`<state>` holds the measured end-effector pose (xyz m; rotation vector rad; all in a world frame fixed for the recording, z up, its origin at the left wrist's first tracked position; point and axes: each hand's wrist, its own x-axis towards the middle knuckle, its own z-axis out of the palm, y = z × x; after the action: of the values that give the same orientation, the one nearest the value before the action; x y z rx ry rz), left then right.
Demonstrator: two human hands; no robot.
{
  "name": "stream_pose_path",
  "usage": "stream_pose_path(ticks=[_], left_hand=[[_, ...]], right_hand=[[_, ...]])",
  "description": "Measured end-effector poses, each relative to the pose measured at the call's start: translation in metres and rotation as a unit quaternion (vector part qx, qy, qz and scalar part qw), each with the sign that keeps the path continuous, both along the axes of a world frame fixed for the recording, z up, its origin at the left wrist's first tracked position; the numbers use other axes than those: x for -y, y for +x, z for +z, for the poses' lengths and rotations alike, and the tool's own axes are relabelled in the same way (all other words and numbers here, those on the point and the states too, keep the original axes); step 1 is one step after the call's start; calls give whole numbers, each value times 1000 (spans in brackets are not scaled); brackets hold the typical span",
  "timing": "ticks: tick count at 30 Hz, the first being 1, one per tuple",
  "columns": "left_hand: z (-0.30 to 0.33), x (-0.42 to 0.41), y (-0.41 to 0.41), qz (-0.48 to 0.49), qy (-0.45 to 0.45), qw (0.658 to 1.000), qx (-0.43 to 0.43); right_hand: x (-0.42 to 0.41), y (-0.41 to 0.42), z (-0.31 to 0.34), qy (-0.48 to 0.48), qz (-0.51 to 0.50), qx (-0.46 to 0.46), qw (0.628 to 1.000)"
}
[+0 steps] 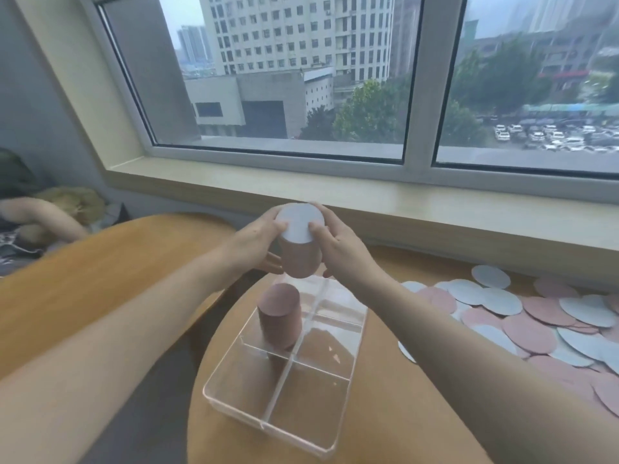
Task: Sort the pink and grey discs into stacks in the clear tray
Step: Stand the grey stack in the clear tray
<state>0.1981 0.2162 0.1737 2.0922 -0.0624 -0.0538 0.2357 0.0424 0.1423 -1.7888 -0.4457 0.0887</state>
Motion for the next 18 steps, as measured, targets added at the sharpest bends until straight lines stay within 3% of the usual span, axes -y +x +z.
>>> stream_pose_path(ticks=[4, 10, 18], left_hand=[[-17, -13, 29, 18, 22, 999, -42], [-45, -18, 36, 31, -13, 995, -90], [-66, -24, 46, 56, -4, 990, -128]], right_hand=[[-23, 32, -19, -42, 12, -55, 997], [-34, 47, -43, -105, 24, -100, 989], [-42, 57, -51, -215, 10, -71, 974]])
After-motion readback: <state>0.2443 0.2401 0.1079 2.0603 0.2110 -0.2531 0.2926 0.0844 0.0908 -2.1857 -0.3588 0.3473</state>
